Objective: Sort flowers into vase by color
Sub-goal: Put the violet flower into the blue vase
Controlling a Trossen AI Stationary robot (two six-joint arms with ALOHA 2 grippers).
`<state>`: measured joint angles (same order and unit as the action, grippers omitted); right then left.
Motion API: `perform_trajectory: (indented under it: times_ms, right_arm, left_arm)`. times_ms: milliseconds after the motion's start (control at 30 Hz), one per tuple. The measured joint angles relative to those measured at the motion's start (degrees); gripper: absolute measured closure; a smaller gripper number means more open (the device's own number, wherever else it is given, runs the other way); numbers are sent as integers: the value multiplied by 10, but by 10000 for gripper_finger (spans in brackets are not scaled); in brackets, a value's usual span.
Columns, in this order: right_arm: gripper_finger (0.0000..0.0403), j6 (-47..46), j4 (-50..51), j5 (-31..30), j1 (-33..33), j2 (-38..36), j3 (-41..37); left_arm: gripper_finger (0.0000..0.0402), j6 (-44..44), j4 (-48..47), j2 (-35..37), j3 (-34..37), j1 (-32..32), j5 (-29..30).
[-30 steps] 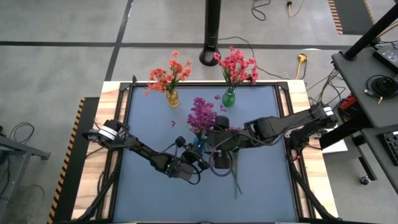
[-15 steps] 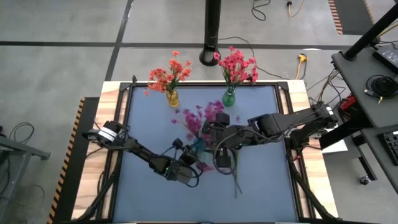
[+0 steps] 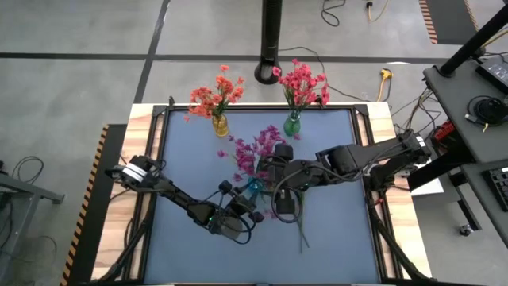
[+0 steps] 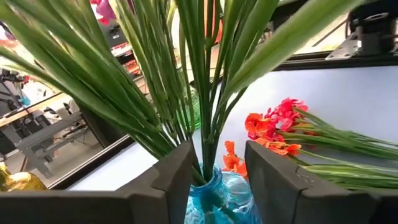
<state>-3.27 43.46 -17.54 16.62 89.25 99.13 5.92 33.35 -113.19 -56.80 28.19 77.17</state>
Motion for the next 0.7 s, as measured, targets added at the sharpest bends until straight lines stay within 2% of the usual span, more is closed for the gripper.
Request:
perform_trajectory:
  times_ms: [267,500,700]
  right_arm:
    - [101,-27,0,0,0,-37,0]
    - [101,-62,0,21,0,-79,0]
    - [101,-96,1,42,0,-111,0]
  left_arm:
    - [255,-31,0,8,0,38,6]
    - [255,-48,0,12,0,67,74]
    - [255,-74,1,25,-1,77,80]
